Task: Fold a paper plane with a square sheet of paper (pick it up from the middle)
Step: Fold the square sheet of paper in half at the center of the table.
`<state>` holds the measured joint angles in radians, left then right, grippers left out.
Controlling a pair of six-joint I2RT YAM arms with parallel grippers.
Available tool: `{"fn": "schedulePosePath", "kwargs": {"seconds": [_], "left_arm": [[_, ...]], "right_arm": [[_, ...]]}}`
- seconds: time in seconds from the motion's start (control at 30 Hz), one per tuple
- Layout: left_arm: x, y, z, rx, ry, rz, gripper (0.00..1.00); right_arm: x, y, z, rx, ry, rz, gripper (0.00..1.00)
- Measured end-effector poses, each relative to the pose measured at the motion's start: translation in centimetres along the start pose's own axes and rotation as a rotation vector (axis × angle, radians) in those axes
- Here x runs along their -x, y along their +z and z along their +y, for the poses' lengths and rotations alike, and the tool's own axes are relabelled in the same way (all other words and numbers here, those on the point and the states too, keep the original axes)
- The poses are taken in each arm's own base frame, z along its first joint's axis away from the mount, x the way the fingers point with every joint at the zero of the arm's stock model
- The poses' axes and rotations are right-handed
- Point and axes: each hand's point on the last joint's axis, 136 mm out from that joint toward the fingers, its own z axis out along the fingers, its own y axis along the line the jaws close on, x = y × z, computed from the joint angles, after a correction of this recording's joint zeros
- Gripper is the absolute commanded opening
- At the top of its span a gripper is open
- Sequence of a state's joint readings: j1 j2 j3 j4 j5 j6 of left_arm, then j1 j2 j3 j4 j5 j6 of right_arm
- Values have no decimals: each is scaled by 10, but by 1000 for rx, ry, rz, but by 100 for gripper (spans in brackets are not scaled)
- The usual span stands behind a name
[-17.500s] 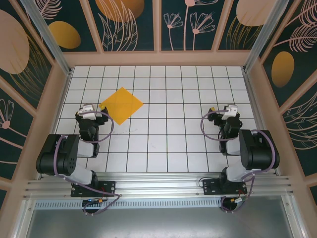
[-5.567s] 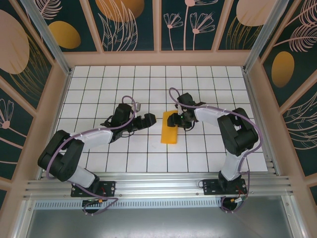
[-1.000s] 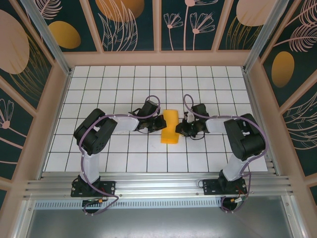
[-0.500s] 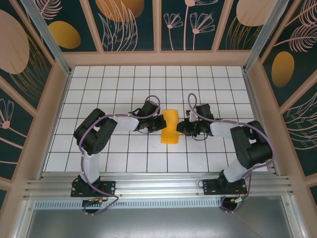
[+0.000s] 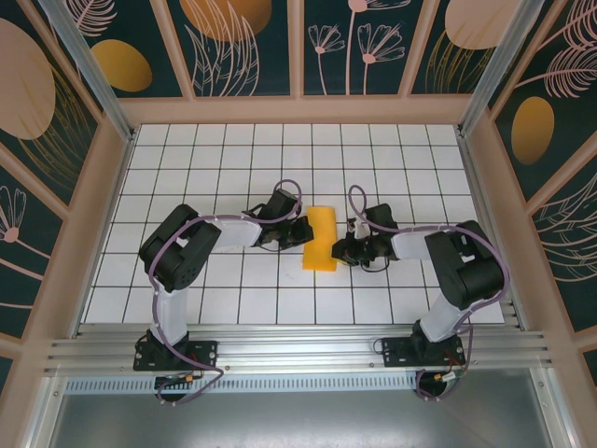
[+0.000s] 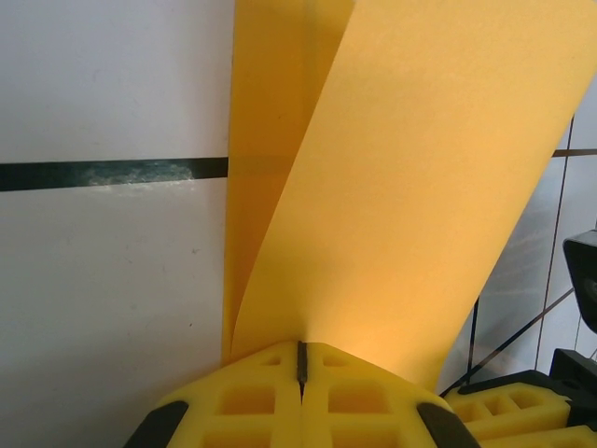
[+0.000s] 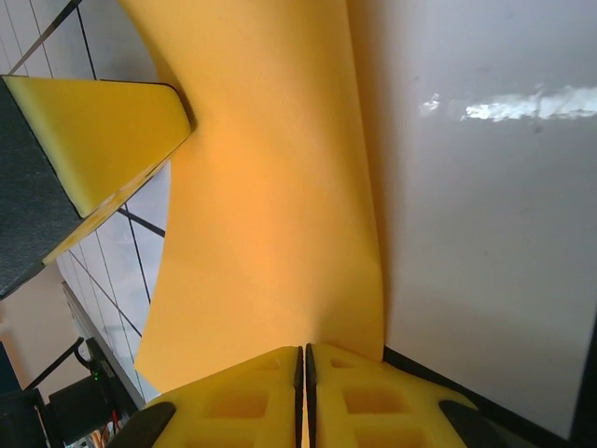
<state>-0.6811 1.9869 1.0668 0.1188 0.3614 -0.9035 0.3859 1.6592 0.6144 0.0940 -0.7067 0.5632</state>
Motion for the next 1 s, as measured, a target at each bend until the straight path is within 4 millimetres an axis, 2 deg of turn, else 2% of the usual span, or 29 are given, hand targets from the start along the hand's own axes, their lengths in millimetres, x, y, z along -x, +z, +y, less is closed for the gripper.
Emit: {"fn": "schedulePosePath", "kwargs": {"seconds": [0.27,0.33,0.47,1.0], "left_arm": [[0,0,0,0,1,0,0],[0,0,0,0,1,0,0],[0,0,0,0,1,0,0],[0,0,0,0,5,0,0]], "right_arm": [[-7,-5,21,32,-61,-3,13],[-12,-2,19,27,-61,5,13],[-28,1,1,4,-17,30,13],[-30,-3,9,17,-32,20,14]]}}
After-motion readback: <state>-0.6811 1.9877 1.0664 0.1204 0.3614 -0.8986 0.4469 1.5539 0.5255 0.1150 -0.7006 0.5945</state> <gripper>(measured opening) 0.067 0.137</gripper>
